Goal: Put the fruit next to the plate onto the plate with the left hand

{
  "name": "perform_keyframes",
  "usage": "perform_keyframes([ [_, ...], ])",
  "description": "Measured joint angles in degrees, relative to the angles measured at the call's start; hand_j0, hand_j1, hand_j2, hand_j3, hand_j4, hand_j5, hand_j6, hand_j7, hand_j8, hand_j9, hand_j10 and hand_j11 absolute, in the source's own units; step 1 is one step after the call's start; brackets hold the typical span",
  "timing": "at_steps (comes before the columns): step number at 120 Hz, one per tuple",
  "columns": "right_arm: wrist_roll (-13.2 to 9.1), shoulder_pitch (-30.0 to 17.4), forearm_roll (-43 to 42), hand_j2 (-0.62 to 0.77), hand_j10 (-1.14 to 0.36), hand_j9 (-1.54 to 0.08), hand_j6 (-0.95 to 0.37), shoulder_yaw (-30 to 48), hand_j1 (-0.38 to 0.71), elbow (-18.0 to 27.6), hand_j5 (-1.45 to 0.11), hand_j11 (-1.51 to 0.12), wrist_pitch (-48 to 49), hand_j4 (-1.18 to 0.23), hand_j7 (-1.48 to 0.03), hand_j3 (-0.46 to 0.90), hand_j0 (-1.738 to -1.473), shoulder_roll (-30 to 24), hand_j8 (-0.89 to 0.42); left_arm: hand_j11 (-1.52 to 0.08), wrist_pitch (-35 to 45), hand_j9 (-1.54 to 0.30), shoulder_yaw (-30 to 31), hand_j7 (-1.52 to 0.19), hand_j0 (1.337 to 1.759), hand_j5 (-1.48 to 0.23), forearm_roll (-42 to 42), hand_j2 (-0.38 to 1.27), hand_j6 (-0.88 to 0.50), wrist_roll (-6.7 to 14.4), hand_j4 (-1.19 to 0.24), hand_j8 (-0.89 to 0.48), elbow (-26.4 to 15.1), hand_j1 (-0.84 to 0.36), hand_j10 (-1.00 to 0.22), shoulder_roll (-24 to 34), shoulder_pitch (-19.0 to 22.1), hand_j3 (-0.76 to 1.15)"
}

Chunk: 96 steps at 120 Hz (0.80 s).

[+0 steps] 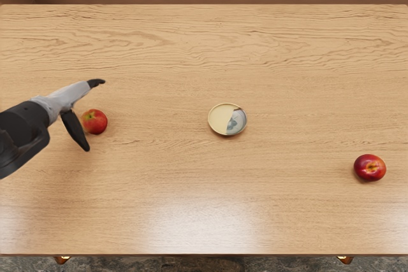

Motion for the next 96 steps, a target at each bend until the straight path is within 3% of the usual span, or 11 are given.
perform_keyframes([
  [36, 0.0, 0.0, 0.0, 0.0, 0.0, 0.0, 0.0, 0.0, -0.35, 0.0, 0.0, 0.0, 0.0, 0.0, 0.0, 0.0, -1.658, 0.0, 0.0, -0.23, 0.7, -0.23, 0.1, -0.23, 1.658, -0.23, 0.7, 0.04, -0.18, 0.0, -0.18, -0.18, 2.3, 0.14, -0.18, -1.3, 0.2, 0.0],
  [63, 0.0, 0.0, 0.0, 0.0, 0.0, 0.0, 0.0, 0.0, -0.35, -0.1, 0.0, 0.0, -0.2, 0.0, 0.0, 0.0, -1.658, 0.0, 0.0, -0.28, 0.8, -0.28, 0.1, -0.28, 1.658, -0.28, 1.4, 0.05, -0.22, 0.0, -0.22, -0.22, 6.3, 0.1, -0.22, -4.0, 1.3, 0.0],
  [96, 0.0, 0.1, 0.0, 0.0, 0.0, 0.0, 0.0, -0.1, -0.35, -0.1, 0.0, 0.0, -0.2, 0.0, 0.0, 0.0, -1.658, 0.0, 0.0, -0.34, 1.5, -0.34, 0.1, -0.34, 1.658, -0.34, 2.3, 0.06, -0.27, 0.0, -0.26, -0.27, 7.4, 0.04, -0.26, -5.8, 1.8, 0.0],
])
